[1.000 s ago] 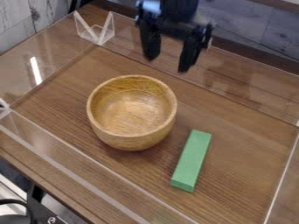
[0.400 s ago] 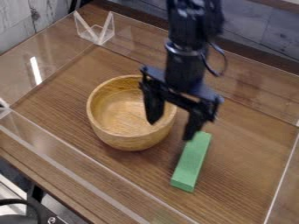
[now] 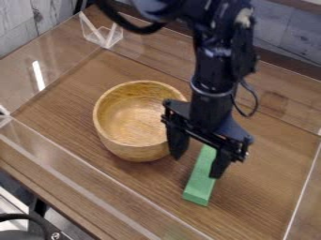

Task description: Put green stick into wooden bowl

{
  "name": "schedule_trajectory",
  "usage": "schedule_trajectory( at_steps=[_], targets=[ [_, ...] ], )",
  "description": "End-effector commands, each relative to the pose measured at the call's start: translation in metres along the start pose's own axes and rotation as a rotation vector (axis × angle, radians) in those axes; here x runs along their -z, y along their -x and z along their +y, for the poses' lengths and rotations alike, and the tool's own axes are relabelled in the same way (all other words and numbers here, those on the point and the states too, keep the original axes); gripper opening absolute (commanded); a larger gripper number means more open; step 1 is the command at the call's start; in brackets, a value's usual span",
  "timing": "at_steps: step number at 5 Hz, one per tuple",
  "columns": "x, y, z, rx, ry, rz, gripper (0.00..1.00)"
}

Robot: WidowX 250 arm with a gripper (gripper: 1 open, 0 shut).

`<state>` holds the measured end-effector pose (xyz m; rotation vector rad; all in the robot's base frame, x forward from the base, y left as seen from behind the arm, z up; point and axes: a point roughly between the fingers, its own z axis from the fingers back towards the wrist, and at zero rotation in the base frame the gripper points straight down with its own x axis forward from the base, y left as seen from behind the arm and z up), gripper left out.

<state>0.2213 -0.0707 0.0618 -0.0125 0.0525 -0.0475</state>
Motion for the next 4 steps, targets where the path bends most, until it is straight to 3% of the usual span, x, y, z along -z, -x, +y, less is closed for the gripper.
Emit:
schedule_trajectory(
  at_steps=[1,4],
  targets=[
    [0.004,-0.006,-0.004,0.01,0.006,-0.053,1.0],
    [0.03,-0.016,-0.004,0.01,0.018,-0.104,1.0]
  ],
)
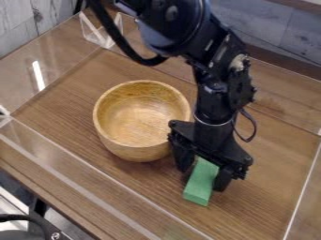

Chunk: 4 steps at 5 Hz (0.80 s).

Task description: Put green stick into wooden bowl

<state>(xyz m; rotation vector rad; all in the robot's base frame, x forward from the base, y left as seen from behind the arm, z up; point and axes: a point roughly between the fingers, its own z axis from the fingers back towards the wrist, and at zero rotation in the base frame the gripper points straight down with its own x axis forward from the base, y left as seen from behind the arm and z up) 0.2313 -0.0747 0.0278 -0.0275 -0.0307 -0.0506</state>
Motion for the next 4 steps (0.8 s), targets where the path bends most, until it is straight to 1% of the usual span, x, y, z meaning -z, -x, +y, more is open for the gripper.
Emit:
schedule_trajectory(
  at_steps=[1,2,4],
  targets=[
    [0.0021,-0.0064,-0.0003,0.001,0.01,-0.029,1.0],
    [0.0061,-0.0076,0.0017,-0.004,0.013,-0.033,0.0],
    [0.0042,-0.0095,0.0047,-0.015,0.032,-0.036,0.0]
  ],
)
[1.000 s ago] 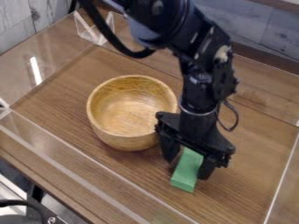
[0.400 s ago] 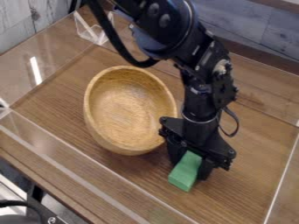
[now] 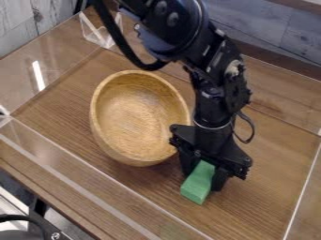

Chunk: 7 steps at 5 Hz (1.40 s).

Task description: Put green stick into wooden bowl

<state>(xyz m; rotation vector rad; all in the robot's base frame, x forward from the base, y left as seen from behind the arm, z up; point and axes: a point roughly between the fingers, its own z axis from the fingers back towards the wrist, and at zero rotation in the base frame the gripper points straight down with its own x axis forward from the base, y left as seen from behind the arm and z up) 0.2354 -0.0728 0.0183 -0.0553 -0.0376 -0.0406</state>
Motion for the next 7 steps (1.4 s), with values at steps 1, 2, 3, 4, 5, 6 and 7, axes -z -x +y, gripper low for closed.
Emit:
schedule_trajectory(
  at_steps=[1,2,3,4,5,6,7],
  targets=[
    [-0.0063,-0.0065,0.0029,-0.008,0.013,-0.028,0.0],
    [-0.0069,-0.0071,0.0034,-0.011,0.022,-0.028,0.0],
    [-0.0073,-0.0075,0.0037,-0.013,0.029,-0.028,0.0],
    [-0.0077,-0.0079,0.0036,-0.014,0.036,-0.028,0.0],
    [-0.008,-0.0085,0.0035,-0.014,0.043,-0.029,0.0],
    [-0.0081,-0.0089,0.0032,-0.013,0.049,-0.029,0.0],
    [-0.015,-0.0076,0.0085,-0.018,0.045,-0.022,0.0]
  ],
)
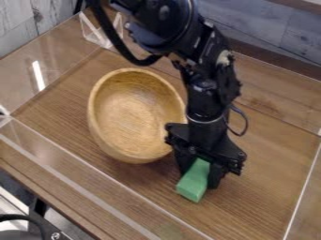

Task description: Put green stick into wooden bowl

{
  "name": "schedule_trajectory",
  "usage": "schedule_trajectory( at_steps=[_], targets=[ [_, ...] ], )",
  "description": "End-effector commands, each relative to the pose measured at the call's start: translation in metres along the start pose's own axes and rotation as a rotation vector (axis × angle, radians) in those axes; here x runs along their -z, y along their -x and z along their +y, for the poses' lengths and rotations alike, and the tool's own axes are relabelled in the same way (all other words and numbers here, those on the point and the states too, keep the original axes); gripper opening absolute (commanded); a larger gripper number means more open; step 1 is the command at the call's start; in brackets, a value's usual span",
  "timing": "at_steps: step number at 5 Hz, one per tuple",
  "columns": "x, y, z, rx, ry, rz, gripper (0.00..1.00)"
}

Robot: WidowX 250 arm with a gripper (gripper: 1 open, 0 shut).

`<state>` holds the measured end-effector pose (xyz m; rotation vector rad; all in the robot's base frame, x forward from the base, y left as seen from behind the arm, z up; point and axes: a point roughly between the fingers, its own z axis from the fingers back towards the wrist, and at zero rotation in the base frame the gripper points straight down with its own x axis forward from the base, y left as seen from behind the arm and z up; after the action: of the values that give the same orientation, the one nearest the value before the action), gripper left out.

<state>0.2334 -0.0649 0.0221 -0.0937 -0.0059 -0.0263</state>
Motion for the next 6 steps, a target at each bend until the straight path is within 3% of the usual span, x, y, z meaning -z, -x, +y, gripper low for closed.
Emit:
schedule_trajectory(
  at_steps=[1,3,5,6],
  targets=[
    [-0.02,-0.008,0.007,-0.017,0.005,-0.051,0.0],
    [-0.046,-0.006,0.062,-0.087,0.013,-0.08,0.0],
    [-0.038,-0.008,0.034,-0.067,0.03,-0.08,0.0],
    [-0.035,-0.007,0.033,-0.065,0.028,-0.077,0.0]
  ],
)
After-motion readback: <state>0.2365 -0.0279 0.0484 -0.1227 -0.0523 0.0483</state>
